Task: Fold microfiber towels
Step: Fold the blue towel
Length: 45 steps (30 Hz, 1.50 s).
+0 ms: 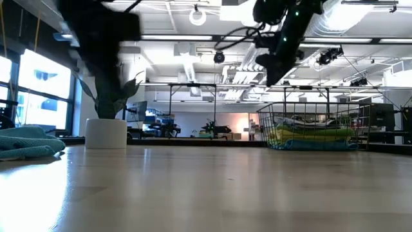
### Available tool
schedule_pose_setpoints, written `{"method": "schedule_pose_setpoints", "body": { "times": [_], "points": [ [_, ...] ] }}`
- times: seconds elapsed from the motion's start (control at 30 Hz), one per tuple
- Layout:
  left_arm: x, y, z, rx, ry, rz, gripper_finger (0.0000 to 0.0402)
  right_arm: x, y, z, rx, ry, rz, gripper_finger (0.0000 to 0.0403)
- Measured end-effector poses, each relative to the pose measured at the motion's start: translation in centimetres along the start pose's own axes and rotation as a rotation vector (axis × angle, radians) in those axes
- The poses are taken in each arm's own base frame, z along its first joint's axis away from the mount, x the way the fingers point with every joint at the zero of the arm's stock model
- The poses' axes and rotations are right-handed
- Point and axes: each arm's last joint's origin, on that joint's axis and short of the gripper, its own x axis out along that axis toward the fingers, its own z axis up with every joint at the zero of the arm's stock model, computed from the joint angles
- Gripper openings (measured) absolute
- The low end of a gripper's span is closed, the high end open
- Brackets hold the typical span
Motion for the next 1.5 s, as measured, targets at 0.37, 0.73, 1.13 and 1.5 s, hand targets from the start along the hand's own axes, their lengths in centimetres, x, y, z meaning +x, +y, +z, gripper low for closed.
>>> {"method": "schedule_pose_setpoints", "body": {
  "times": [0.37, 0.73, 1.13, 1.5],
  "points": [
    [-2.7, 1.9, -6.0, -0.224, 0.535, 0.232, 0.0126, -4.4, 6.8, -1.2, -0.155, -0.132, 0.178, 0.0124],
    [0.6, 3.3, -10.7, -0.357, 0.568, 0.312, 0.0126, -8.8, 11.0, -3.6, -0.295, -0.226, 0.308, 0.0124],
    [4.9, -0.1, -7.7, -0.332, 0.086, -0.062, 0.0126, -13.7, 14.1, -7.3, -0.293, -0.307, 0.412, 0.0124],
    [8.6, -3.3, 0.7, -0.029, -0.515, -0.275, 0.0126, -15.1, 14.5, -8.3, -0.176, -0.353, 0.387, 0.0124]
  ]
}}
